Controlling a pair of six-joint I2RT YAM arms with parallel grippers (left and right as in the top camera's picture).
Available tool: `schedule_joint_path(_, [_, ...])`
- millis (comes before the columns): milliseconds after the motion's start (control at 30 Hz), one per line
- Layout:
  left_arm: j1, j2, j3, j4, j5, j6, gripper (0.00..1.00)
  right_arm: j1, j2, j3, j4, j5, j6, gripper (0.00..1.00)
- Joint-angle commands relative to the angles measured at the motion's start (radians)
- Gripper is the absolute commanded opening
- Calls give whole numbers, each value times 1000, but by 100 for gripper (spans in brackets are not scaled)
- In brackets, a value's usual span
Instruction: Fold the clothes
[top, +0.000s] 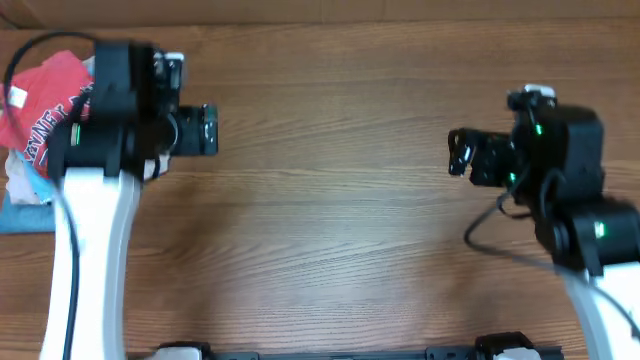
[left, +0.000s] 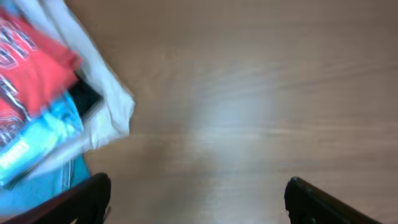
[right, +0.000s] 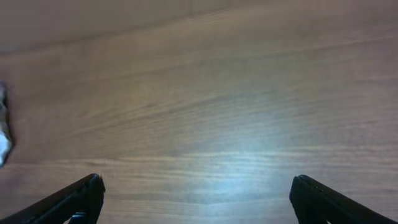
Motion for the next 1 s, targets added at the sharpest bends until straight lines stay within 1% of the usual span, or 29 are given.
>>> schedule_joint_path(0, [6, -271, -258, 102, 12, -60, 94, -2, -106, -116, 12, 13, 26, 100])
schedule_joint_path(33, [6, -324, -306, 128, 3, -82, 94, -2, -130, -138, 14, 23, 46, 100])
schedule_joint_path(67, [6, -381, -355, 153, -2, -102, 99, -2, -157, -159, 13, 40, 63, 100])
schedule_joint_path(133, [6, -471, -431, 192, -5, -111, 100, -2, -197, -189, -13, 40, 61, 100])
schedule_joint_path(267, [6, -572, -506, 219, -9, -108, 100, -2, -211, -199, -108, 40, 61, 100])
schedule_joint_path(400, [6, -584, -508, 140, -8, -108, 100, -2, -195, -199, -171, 40, 61, 100])
schedule_joint_path(600, [6, -573, -508, 58, -8, -108, 100, -2, -158, -199, -175, 40, 61, 100])
schedule_joint_path(833, [6, -565, -508, 54, -8, -108, 100, -2, -81, -199, -175, 40, 61, 100])
schedule_joint_path(967, [6, -563, -508, 54, -8, -108, 100, -2, -65, -202, -193, 45, 56, 100])
